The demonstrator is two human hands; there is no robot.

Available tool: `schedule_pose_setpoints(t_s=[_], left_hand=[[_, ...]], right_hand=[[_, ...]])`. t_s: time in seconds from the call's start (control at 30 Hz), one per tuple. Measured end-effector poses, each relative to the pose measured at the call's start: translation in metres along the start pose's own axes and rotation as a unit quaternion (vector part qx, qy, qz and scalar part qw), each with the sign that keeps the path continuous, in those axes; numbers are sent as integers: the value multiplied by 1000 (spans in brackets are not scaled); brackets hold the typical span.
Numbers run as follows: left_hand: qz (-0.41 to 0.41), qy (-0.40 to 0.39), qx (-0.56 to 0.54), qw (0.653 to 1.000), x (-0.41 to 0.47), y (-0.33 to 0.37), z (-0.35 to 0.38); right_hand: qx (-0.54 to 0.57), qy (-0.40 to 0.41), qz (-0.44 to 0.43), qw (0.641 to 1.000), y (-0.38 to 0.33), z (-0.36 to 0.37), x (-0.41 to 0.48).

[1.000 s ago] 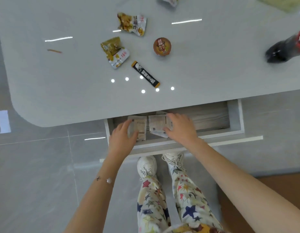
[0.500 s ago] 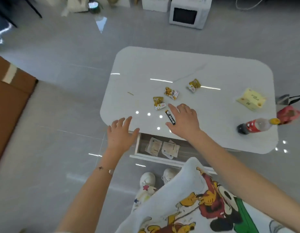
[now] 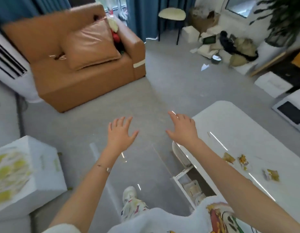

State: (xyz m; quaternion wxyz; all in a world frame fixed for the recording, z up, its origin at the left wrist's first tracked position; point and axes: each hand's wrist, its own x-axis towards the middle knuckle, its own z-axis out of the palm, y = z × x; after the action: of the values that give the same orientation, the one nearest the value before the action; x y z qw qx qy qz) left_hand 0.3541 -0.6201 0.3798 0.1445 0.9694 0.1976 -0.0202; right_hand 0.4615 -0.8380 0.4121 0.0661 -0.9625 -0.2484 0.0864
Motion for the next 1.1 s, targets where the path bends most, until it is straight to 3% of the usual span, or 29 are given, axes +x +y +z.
schedule_pose_setpoints(t_s=[0.37,0.73,0.97,1.1], left_hand=[[-192,101,10,976,15,-262,-107],[-369,135,-14,919,32,-418,-140],[-496,159,-46,853,50,-486,-142],[-591,178,-86,782,30,-517,-131]], right_hand=[[2,3,-157,988,-262,8,149],[-15,-40,-342,939,-470,36,265],[-35,-69,-479,874,-597,52,337],[-74,-100,-548,827,-666,60,362]])
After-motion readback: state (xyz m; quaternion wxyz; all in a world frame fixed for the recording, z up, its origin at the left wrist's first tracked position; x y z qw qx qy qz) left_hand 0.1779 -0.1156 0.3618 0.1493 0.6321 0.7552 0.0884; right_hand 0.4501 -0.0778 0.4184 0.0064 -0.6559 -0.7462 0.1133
